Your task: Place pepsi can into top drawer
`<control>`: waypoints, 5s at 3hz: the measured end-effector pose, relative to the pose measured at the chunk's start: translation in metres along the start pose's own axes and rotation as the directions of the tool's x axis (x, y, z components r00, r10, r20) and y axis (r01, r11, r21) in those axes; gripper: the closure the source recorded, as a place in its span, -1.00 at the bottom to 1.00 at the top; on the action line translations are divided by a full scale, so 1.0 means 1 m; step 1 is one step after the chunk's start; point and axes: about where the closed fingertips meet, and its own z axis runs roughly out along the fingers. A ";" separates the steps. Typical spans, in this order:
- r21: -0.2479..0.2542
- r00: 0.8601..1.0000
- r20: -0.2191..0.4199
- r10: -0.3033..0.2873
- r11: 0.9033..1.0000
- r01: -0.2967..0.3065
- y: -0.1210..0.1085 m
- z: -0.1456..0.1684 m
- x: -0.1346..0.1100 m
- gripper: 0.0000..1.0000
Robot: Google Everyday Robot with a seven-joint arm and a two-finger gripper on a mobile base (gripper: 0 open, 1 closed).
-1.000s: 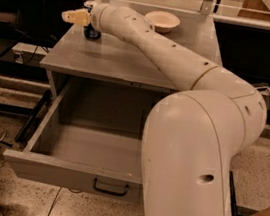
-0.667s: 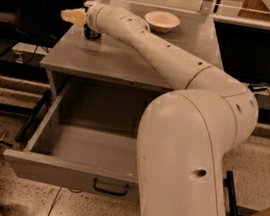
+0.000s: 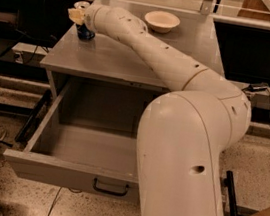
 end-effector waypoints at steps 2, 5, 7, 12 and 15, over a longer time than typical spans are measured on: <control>-0.102 0.998 -0.008 -0.057 0.993 0.056 0.007 -0.135 -0.012 1.00; -0.226 0.999 -0.002 -0.046 0.973 0.044 0.050 -0.222 0.009 1.00; -0.366 0.986 -0.055 -0.155 0.922 0.125 0.087 -0.277 0.060 1.00; -0.444 0.998 -0.050 -0.037 0.896 0.011 0.121 -0.261 0.235 1.00; -0.376 0.999 -0.029 -0.028 0.927 0.015 0.119 -0.227 0.294 0.25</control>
Offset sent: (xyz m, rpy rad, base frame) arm -0.1778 -0.1865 0.0573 -0.0641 -0.0197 0.1365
